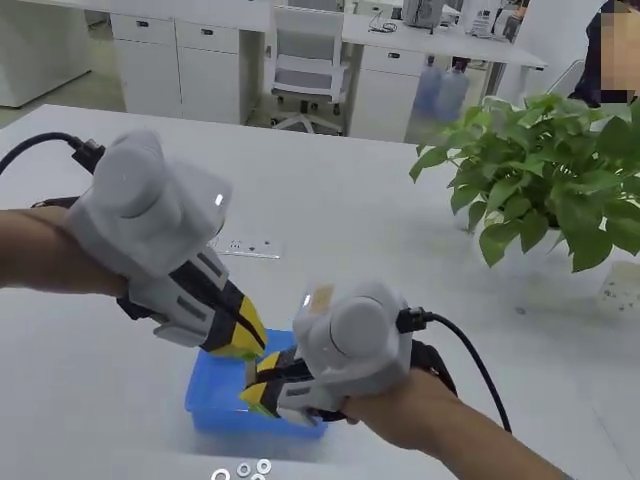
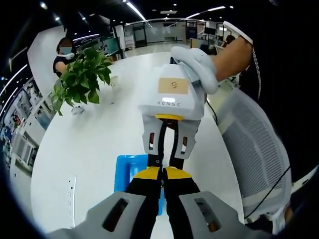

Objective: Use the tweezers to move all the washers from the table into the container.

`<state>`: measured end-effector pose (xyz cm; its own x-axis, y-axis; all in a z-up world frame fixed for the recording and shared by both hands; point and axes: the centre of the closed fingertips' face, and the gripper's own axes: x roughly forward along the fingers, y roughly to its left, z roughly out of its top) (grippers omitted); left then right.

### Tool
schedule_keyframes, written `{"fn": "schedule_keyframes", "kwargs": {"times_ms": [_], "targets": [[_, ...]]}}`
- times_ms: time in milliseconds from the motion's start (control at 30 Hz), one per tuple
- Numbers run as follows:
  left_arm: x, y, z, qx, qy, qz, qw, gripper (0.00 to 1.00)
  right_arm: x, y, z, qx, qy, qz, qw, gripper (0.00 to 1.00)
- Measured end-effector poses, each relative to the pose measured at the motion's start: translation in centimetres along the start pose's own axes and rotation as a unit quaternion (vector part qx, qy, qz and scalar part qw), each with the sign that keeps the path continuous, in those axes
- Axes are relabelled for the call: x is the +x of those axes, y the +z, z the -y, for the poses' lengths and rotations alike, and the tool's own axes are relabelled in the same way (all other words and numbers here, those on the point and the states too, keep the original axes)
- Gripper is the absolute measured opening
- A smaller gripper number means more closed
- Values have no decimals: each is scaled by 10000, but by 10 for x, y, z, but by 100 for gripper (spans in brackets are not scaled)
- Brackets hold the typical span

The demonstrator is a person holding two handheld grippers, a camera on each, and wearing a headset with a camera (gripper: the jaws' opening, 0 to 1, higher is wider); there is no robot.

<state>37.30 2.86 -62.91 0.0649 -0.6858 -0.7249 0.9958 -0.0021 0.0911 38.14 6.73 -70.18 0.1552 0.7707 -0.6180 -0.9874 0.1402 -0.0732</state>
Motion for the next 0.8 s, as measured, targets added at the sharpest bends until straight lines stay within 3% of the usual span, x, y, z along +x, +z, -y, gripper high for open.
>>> {"fn": "schedule_keyframes", "kwargs": {"times_ms": [233, 800], "targets": [[1, -4, -15, 58, 132, -5, 9999, 5, 6, 1, 19, -21, -43, 66, 10000, 8], [20, -25, -42, -3, 271, -51, 9996, 5, 28, -16, 44, -87, 40, 72, 9999, 9]]}}
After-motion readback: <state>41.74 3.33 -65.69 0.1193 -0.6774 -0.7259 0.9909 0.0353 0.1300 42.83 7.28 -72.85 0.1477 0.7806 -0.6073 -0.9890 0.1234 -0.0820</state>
